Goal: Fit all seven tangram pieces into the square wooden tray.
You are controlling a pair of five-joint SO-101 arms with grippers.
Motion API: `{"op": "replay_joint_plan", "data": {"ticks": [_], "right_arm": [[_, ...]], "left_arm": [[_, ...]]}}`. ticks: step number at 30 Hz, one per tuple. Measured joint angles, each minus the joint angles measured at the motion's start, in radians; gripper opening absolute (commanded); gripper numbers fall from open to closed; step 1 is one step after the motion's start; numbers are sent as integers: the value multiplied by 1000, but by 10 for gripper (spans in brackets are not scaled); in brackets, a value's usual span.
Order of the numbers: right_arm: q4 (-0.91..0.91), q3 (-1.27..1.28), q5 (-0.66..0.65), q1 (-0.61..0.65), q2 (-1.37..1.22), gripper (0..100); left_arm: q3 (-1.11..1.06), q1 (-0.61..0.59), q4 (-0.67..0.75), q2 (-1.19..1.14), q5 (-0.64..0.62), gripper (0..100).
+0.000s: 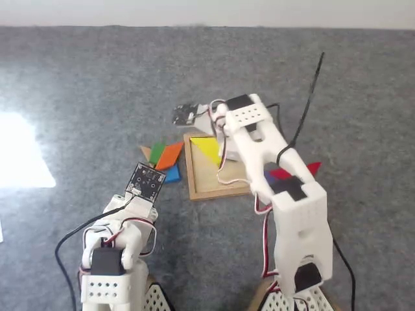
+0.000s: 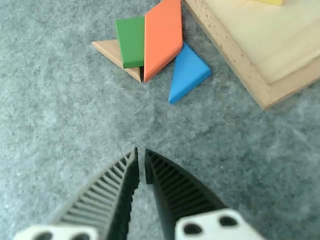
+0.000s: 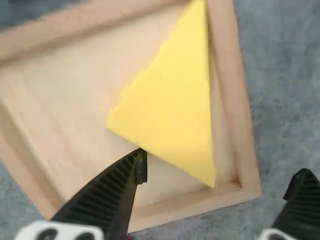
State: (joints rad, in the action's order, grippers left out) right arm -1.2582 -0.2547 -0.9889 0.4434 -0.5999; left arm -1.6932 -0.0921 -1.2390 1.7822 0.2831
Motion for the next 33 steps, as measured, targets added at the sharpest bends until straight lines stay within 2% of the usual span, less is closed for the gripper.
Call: {"op": "replay_joint_plan", "data": {"ticks": [9, 13, 19, 23, 27, 31, 33], "right_arm": [[-23, -224, 15, -80, -143, 421], [-123, -341, 72, -129, -141, 420], [-374, -488, 178, -143, 18, 420], [-488, -499, 195, -153, 212, 420], [-494, -381, 178, -206, 430, 420], [-473, -35, 28, -229, 637, 420], [-402, 199, -74, -252, 736, 420]], "left_arm": [[0, 0, 0, 0, 0, 20], [0, 0, 0, 0, 0, 20], [0, 0, 0, 0, 0, 20], [0, 0, 0, 0, 0, 20], [0, 0, 0, 0, 0, 20], [0, 0, 0, 0, 0, 20], [0, 0, 0, 0, 0, 20]]}}
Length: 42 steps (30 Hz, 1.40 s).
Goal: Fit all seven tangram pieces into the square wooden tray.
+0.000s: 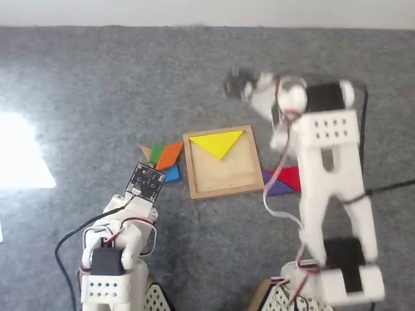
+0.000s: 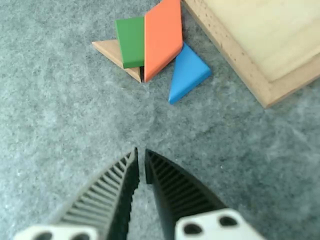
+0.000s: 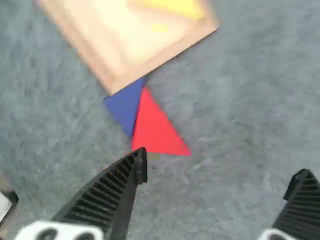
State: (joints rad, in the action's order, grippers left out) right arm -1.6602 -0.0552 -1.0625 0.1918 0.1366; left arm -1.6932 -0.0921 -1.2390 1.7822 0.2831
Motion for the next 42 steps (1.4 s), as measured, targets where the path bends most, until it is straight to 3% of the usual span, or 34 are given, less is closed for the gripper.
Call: {"op": "replay_joint_plan", "data": {"ticks": [6, 10, 21, 29, 42], "right_arm": [[301, 643, -269, -137, 215, 420], [433, 847, -393, -242, 236, 420], [588, 942, -448, -255, 187, 420], [862, 1042, -413, -244, 124, 420], [1019, 1043, -404, -249, 123, 420]], "left_arm": [[0, 0, 0, 0, 0, 20], [0, 0, 0, 0, 0, 20], [0, 0, 0, 0, 0, 20], [0, 0, 0, 0, 0, 20], [0, 0, 0, 0, 0, 20]]}}
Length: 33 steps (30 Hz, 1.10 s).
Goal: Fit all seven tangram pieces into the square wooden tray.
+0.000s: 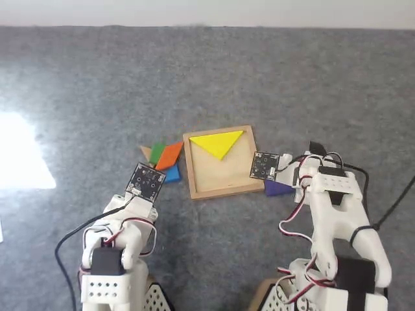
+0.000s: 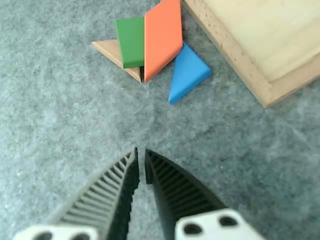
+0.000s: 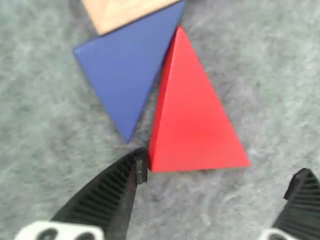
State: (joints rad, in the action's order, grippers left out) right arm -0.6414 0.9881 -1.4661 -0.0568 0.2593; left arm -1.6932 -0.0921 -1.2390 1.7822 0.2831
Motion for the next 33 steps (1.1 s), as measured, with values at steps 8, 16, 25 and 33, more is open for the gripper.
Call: {"op": "replay_joint_plan", "data": {"ticks": [8, 16, 25, 33], "right_arm": [[91, 0, 63, 0, 0, 419], [153, 0, 74, 0, 0, 314], [190, 0, 74, 0, -2, 348], [190, -2, 126, 20, -14, 377]], "left_arm": [[0, 0, 0, 0, 0, 20], [0, 0, 0, 0, 0, 20], [0, 0, 0, 0, 0, 20], [0, 0, 0, 0, 0, 20]]}}
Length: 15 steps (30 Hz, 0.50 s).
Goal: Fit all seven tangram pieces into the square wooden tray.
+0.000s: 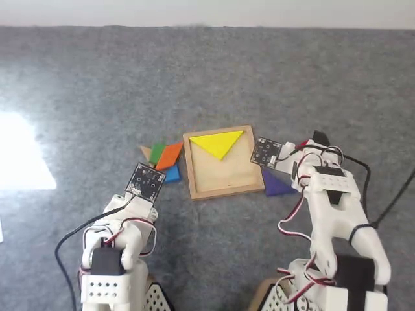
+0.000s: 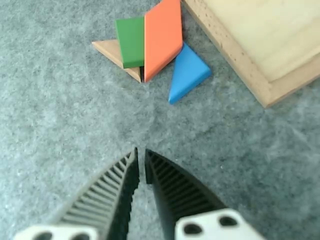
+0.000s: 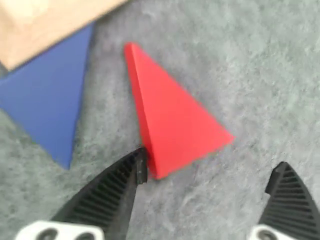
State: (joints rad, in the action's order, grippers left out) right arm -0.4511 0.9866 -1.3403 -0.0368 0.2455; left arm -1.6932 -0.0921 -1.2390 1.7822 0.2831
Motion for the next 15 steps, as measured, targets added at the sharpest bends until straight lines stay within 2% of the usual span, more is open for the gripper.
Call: {"op": "replay_joint_plan", "data": {"ticks": [12, 15], "right_arm": [[-3, -32, 6, 25, -2, 378], [-83, -52, 6, 26, -5, 377]], "left_arm": [[0, 0, 0, 0, 0, 20], [0, 0, 0, 0, 0, 20]]}}
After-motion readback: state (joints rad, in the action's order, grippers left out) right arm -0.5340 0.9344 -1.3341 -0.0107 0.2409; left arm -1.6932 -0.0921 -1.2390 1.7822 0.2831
